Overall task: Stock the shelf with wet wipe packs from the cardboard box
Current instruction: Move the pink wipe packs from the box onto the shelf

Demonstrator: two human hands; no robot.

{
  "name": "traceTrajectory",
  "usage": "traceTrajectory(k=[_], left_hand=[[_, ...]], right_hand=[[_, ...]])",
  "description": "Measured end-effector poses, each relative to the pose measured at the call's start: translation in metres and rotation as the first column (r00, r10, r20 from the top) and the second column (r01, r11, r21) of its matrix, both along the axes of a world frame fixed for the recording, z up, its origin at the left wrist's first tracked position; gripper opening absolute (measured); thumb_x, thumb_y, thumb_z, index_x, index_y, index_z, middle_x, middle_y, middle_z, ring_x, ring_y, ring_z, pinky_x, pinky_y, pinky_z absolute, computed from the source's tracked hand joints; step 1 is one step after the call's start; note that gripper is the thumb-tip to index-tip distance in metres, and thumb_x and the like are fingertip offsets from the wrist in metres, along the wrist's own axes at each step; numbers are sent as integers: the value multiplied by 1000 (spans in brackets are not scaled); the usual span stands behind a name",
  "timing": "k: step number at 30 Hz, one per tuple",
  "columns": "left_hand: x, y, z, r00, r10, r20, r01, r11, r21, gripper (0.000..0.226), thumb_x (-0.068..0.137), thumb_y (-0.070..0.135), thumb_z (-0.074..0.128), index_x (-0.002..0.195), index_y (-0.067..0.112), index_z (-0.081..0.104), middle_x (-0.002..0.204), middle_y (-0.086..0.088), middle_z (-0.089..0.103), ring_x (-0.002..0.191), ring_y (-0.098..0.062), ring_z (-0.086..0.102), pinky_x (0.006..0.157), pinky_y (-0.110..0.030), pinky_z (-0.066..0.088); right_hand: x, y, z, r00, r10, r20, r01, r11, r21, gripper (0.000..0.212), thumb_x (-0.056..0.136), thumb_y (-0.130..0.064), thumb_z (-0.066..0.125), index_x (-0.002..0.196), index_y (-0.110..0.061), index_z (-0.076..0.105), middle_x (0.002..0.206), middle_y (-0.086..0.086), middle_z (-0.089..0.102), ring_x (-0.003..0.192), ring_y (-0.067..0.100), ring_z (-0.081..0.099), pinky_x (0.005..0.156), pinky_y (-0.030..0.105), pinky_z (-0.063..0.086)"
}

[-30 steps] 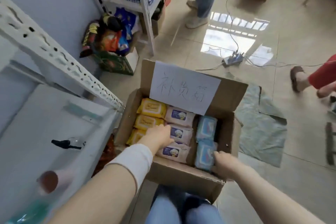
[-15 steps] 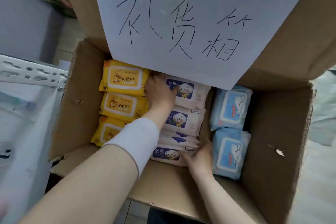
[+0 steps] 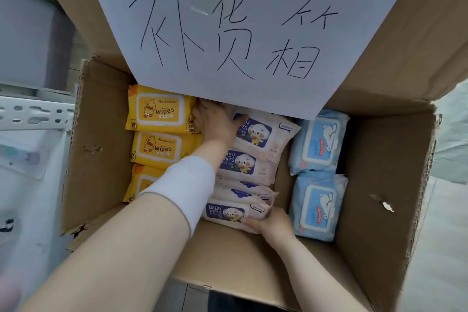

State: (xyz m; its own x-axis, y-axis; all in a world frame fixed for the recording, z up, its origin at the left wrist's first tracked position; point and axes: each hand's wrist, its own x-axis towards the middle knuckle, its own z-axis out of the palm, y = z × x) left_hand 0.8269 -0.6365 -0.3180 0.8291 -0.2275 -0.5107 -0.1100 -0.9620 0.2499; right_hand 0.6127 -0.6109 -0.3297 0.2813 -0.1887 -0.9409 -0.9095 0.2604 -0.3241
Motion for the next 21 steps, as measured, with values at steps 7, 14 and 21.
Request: traceTrajectory(k=[7, 14, 21], left_hand=[[4, 9, 4, 945, -117, -306, 68, 984, -166, 57, 69, 38, 78, 113, 8, 60, 122, -10, 62, 110, -26, 59, 84, -27, 45], [-22, 41, 39, 928, -82, -364, -45, 943, -328, 30, 74, 21, 76, 69, 21, 46, 71, 9, 53, 66, -8, 51, 53, -15, 39], [-32, 105, 155, 947, 134, -292, -274, 810, -518, 19, 71, 19, 78, 79, 25, 62, 81, 7, 65, 79, -11, 62, 64, -22, 51]], right_hand=[[-11, -7, 4, 978, -188, 93, 174, 975, 138, 39, 73, -19, 78, 110, -18, 65, 99, -6, 68, 89, 8, 65, 73, 13, 48], [-39, -20, 30, 958, -252, 138, 227, 959, 172, 30, 75, -14, 76, 98, -29, 64, 92, -15, 71, 87, 1, 66, 72, 13, 50], [-91, -56, 111, 937, -307, 169, 303, 952, 49, 41, 65, -13, 83, 102, -18, 66, 91, -5, 75, 83, 11, 71, 66, 19, 54]])
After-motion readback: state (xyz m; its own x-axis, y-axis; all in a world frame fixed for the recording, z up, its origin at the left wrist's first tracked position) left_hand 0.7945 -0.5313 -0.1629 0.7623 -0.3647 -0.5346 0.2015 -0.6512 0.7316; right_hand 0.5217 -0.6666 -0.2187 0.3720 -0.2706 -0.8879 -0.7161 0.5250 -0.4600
